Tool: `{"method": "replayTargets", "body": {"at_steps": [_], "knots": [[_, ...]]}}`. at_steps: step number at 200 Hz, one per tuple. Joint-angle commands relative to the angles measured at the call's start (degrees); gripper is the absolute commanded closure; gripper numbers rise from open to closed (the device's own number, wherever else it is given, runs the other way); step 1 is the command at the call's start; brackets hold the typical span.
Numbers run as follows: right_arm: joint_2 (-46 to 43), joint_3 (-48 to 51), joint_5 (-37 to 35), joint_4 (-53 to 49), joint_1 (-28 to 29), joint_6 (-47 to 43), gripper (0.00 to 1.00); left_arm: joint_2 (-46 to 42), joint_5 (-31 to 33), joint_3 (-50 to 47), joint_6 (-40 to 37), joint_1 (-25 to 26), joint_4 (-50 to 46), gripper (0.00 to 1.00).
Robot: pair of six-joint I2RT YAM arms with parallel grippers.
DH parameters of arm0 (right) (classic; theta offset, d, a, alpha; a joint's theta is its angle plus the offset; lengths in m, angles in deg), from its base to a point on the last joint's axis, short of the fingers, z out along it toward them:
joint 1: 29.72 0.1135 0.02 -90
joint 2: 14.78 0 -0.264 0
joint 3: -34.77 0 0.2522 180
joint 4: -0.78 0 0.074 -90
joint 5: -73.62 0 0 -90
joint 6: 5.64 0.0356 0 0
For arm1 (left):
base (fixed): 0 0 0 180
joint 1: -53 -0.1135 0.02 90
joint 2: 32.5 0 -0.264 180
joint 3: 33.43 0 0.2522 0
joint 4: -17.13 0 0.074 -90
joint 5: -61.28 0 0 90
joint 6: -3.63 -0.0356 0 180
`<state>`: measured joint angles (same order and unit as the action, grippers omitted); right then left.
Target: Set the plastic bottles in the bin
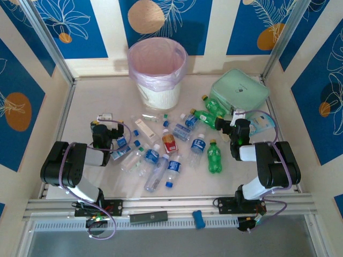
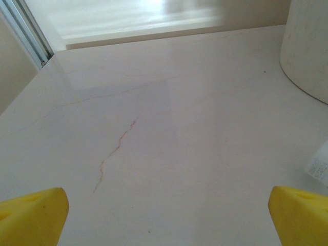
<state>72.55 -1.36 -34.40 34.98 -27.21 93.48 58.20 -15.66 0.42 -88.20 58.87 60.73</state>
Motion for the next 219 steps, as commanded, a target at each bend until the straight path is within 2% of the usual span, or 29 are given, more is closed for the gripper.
{"method": "replayTargets", "body": {"at_steps": [1,46,80,96,115,133,154,188,219], "knots": [[-0.07,-0.22,-0.35,0.72,-0.13,-0.78,0.01,-0.87,-1.37,0.64,0.24,-0.50,-1.58,0.00],[-1.04,-0.41,-2.11,-0.27,0.37,-0.62,0.01,-1.63,-0.64,0.54,0.20,-0.42,-1.87,0.00],[-1.54,1.98,-3.17,4.32,2.61,-3.29,0.01,-12.11,3.08,2.72,0.33,0.43,-14.56,0.01],[-1.79,3.64,-3.38,7.34,3.35,-4.25,0.03,-16.47,6.54,2.37,0.87,1.29,-16.02,0.01],[-3.90,4.92,-4.71,8.81,4.20,-5.26,0.05,-22.13,6.64,2.76,4.49,1.73,-20.15,0.01],[-13.03,1.14,-5.81,-5.33,6.35,-6.96,0.04,-27.78,4.20,4.74,9.91,2.12,-27.84,0.01],[-20.00,-6.36,-2.60,-24.13,5.84,-1.22,0.05,-32.20,-1.90,6.59,15.32,2.85,-34.40,0.00],[-21.69,-16.87,-3.32,-47.60,6.46,9.79,0.05,-36.28,-9.44,9.57,22.55,4.64,-43.35,0.00],[-21.62,-24.08,0.75,-68.15,7.41,18.51,0.05,-38.15,-13.53,10.05,27.43,7.58,-45.64,0.00]]}}
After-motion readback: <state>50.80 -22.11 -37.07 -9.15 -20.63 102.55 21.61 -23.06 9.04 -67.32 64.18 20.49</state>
